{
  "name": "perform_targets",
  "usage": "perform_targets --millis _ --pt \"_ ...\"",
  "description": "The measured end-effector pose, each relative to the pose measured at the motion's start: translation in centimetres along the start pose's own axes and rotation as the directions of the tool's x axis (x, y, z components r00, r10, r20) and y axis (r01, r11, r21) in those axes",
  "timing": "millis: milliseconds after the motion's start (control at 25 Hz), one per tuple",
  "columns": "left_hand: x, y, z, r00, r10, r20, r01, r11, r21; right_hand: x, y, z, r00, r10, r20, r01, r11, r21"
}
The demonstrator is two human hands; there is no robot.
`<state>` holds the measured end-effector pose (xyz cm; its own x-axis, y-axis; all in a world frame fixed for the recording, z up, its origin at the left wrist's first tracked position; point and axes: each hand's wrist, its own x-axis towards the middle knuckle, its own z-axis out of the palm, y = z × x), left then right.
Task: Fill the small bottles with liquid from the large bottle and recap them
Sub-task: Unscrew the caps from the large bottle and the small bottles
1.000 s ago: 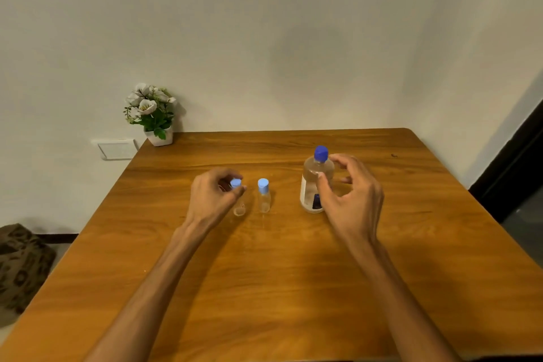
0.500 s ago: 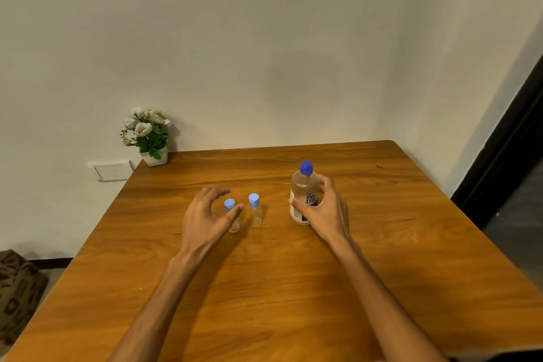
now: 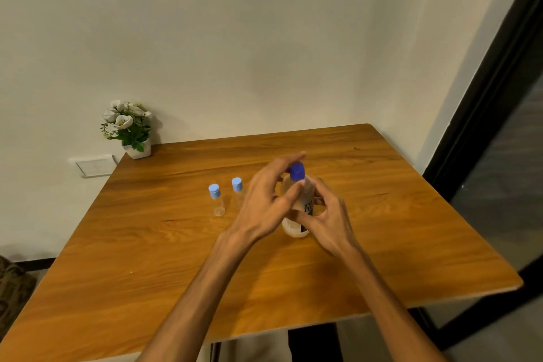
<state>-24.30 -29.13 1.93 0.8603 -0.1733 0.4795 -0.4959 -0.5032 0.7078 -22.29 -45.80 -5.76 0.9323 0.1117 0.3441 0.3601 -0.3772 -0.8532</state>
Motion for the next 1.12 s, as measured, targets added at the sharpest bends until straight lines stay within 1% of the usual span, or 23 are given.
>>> perform_targets --millis 40,80,120,280,360,440,480,560,720,880,960,1040,1120 --pt "0.1 0.2 0.5 0.998 0.023 0.057 -0.023 1.000 -0.001 -0.7 0.1 -0.6 1.000 0.000 0.006 0.000 1.000 -0.005" --pt "0.0 0.3 1.0 0.996 0.037 0.082 -0.037 0.999 -0.003 -1.3 0.4 -1.1 1.000 -0.002 0.008 0.002 1.000 -0.010" --pt "-0.1 0.2 1.5 0.996 0.042 0.073 -0.042 0.999 -0.003 -1.8 0.7 -1.5 1.000 -0.007 0.007 0.007 1.000 -0.018" --pt "-1.1 -0.1 3.5 0.997 0.030 -0.073 -0.027 0.999 0.043 -2.8 1.8 -1.9 0.999 -0.046 -0.013 0.045 0.997 -0.062" --pt "-1.4 -0.3 4.0 0.994 0.074 -0.084 -0.066 0.993 0.100 -3.0 2.0 -1.5 0.997 -0.068 -0.033 0.066 0.996 -0.067" --pt "-1.4 -0.4 4.1 0.992 0.109 -0.057 -0.097 0.977 0.191 -3.0 2.1 -1.0 0.996 -0.076 -0.049 0.072 0.995 -0.071" --pt "-1.4 -0.4 4.1 0.994 0.103 -0.046 -0.091 0.972 0.217 -3.0 2.1 -0.9 0.996 -0.074 -0.055 0.070 0.995 -0.073" --pt "-1.2 -0.5 3.9 0.997 0.077 -0.021 -0.071 0.974 0.214 -3.0 2.2 -0.6 0.995 -0.068 -0.070 0.063 0.996 -0.069" --pt "-1.0 -0.7 3.3 0.990 0.111 0.085 -0.124 0.979 0.165 -3.1 2.5 -0.8 0.995 -0.047 -0.089 0.043 0.998 -0.050" --pt "-0.5 -0.4 3.0 0.990 0.114 0.081 -0.128 0.973 0.190 -3.2 2.5 -1.1 0.993 -0.054 -0.101 0.049 0.997 -0.052" --pt "-0.5 -0.3 3.2 0.994 0.101 0.042 -0.107 0.978 0.179 -3.2 2.5 -1.2 0.992 -0.058 -0.115 0.052 0.997 -0.055" --pt "-0.4 -0.4 3.6 0.994 0.028 -0.101 -0.025 0.999 0.040 -3.2 2.5 -1.3 0.986 -0.051 -0.160 0.043 0.998 -0.052" --pt "0.1 -0.9 4.4 0.961 -0.091 -0.261 0.067 0.992 -0.103 -3.1 2.7 -1.8 0.974 -0.039 -0.223 0.027 0.998 -0.057"
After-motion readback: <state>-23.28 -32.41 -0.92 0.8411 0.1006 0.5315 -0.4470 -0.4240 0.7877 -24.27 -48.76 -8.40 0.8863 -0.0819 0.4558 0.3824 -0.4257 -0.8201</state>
